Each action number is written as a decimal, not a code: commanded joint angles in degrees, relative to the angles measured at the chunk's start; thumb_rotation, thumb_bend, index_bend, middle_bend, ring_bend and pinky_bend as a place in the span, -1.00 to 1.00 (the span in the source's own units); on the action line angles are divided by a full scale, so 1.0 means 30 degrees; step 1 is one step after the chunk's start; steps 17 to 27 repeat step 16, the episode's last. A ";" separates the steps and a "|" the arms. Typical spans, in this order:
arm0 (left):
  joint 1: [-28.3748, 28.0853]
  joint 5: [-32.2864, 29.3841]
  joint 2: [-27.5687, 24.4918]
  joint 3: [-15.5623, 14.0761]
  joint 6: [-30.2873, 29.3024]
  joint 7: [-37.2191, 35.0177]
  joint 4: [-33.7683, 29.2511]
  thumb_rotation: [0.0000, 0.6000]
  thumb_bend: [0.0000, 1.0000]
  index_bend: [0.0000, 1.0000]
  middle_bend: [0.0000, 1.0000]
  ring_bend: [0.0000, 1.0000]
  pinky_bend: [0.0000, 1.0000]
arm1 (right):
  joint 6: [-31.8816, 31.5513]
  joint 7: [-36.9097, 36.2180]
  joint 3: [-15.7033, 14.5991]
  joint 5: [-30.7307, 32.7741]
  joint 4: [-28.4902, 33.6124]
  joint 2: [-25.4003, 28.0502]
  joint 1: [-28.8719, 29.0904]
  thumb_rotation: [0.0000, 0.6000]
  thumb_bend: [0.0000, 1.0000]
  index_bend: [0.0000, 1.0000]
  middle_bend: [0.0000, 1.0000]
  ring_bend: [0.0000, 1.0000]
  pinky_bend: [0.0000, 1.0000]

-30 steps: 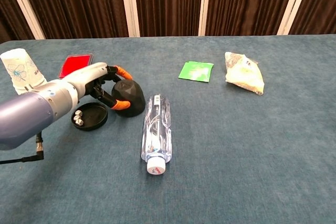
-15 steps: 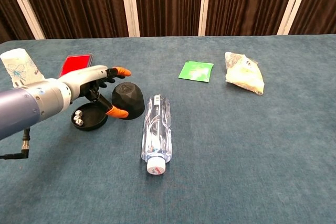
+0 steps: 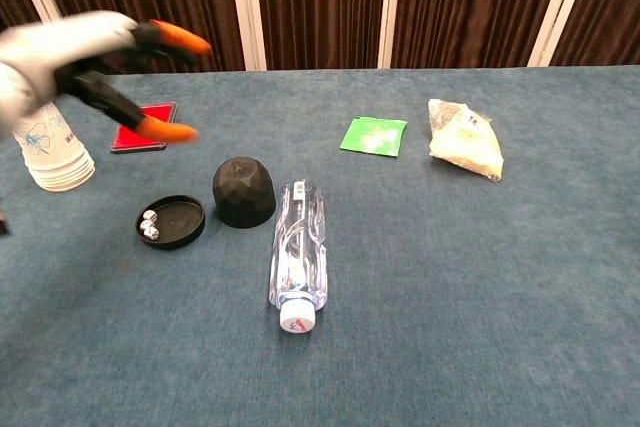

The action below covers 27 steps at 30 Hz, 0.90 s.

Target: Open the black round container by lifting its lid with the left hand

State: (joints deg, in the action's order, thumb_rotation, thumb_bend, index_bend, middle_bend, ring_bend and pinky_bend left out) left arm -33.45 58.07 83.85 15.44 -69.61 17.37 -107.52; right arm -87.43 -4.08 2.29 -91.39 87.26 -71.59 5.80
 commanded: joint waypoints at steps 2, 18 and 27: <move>0.4048 0.3558 -0.2542 -0.3276 -0.6163 0.3332 -0.2480 1.00 -0.33 -0.52 -0.67 -1.00 -1.00 | 0.0048 0.0092 0.0181 0.0131 -0.0036 -0.0033 0.0096 1.00 -0.42 -0.86 -0.95 -0.86 -0.98; 0.9593 0.9033 -0.3765 -0.6456 -1.2612 -0.2075 0.0134 1.00 -0.29 -0.44 -0.62 -1.00 -1.00 | -0.0892 0.0719 0.0450 -0.0047 -0.0002 -0.0052 -0.0155 1.00 -0.42 -0.86 -0.95 -0.86 -0.98; 0.9593 0.9033 -0.3765 -0.6456 -1.2612 -0.2075 0.0134 1.00 -0.29 -0.44 -0.62 -1.00 -1.00 | -0.0892 0.0719 0.0450 -0.0047 -0.0002 -0.0052 -0.0155 1.00 -0.42 -0.86 -0.95 -0.86 -0.98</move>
